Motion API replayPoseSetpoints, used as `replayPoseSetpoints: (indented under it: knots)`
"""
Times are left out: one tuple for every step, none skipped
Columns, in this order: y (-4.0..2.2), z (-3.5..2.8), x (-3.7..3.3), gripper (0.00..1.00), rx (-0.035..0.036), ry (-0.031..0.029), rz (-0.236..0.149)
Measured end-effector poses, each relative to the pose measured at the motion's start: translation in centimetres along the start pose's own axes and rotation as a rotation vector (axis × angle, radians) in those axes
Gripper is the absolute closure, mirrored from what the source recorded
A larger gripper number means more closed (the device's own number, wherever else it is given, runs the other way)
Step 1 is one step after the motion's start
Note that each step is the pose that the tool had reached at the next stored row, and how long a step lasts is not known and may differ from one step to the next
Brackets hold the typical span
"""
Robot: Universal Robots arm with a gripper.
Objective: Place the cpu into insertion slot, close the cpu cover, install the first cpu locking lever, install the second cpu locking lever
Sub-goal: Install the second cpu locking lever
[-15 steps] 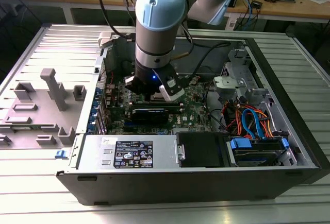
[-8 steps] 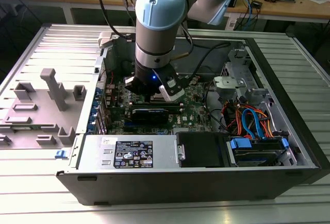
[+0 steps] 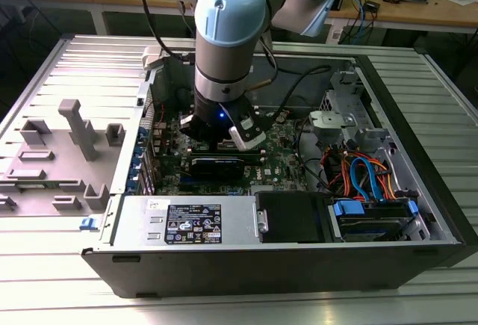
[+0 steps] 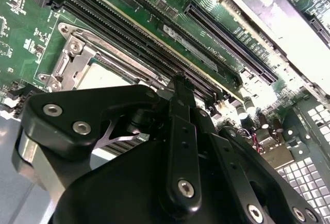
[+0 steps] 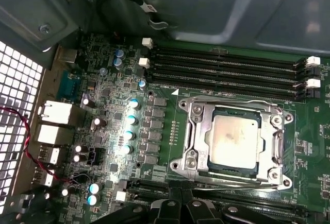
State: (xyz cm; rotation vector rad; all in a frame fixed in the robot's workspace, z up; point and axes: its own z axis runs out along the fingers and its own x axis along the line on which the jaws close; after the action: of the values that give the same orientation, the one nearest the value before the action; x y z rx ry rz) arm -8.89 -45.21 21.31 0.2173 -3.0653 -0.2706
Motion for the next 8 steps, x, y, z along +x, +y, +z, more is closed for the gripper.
replayPoseSetpoints:
  knots:
    - [-0.02, 0.13, 0.04, 0.89, -0.0021, -0.0003, 0.000]
    - [-0.02, 0.23, 0.08, 0.89, -0.0040, -0.0006, 0.000]
    - [-0.03, 0.32, 0.14, 0.89, -0.0055, -0.0009, 0.000]
    - [-0.02, 0.43, 0.28, 0.89, -0.0081, -0.0012, -0.001]
    - [-0.02, 0.50, 0.38, 0.89, -0.0102, -0.0016, -0.001]
    - [-0.02, 0.60, 0.41, 0.89, -0.0153, -0.0022, -0.001]
    - [-0.01, 0.69, 0.41, 0.89, -0.0194, -0.0028, -0.001]
    - [0.01, 0.75, 0.40, 0.89, -0.0236, -0.0034, -0.002]
